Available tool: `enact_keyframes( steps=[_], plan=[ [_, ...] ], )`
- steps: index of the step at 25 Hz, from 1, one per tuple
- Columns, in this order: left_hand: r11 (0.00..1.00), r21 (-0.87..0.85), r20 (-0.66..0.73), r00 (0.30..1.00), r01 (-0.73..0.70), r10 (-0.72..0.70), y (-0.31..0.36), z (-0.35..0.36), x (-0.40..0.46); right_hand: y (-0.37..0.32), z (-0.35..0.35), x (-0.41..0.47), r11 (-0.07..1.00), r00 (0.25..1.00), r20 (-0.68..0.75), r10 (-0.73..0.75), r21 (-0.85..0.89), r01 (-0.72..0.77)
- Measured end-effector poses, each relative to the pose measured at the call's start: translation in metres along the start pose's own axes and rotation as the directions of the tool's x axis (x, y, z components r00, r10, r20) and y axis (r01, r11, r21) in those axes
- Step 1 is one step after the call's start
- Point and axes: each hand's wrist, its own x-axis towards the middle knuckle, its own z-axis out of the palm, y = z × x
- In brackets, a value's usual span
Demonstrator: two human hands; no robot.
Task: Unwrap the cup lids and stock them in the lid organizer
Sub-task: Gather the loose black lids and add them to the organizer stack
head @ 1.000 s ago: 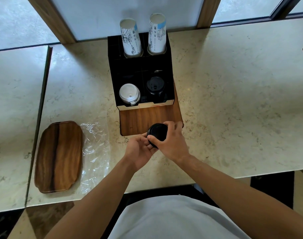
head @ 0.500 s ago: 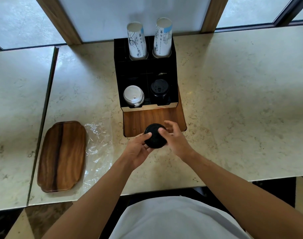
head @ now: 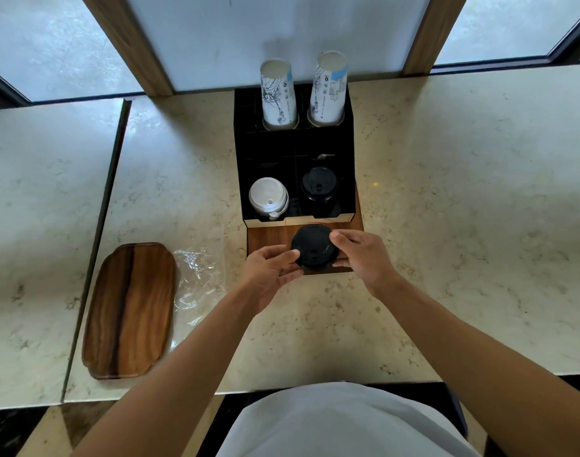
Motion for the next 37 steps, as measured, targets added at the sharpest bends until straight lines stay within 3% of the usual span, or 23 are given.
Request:
enact_keyframes(
  steps=[5,11,17,22,29,37],
  plan=[
    [0.976,0.181,-0.065,0.989,-0.117,0.131,0.036,0.021,0.023,-0.027,0.001,0.037,0.993,0.987,-0.150,-0.063,-0.107,0.047],
    [0.902,0.376,-0.191,0.934,-0.213,0.300,0.072,0.050,0.065,-0.055,0.002,0.070,0.963,0.961,-0.199,-0.191,-0.226,0.145],
    [0.825,0.512,-0.244,0.880,-0.240,0.407,0.082,0.067,0.097,-0.064,0.003,0.091,0.930,0.931,-0.274,-0.240,-0.340,0.140],
    [0.794,0.560,-0.258,0.861,-0.236,0.438,0.080,0.070,0.112,-0.061,0.006,0.103,0.918,0.918,-0.283,-0.278,-0.360,0.167],
    [0.774,0.596,-0.231,0.878,-0.213,0.420,0.082,0.071,0.117,-0.057,0.010,0.111,0.811,0.890,-0.221,-0.400,-0.537,0.231],
    [0.683,0.702,-0.176,0.879,-0.204,0.444,0.085,0.073,0.116,-0.054,0.013,0.115,0.721,0.889,-0.168,-0.427,-0.656,0.222]
  ],
)
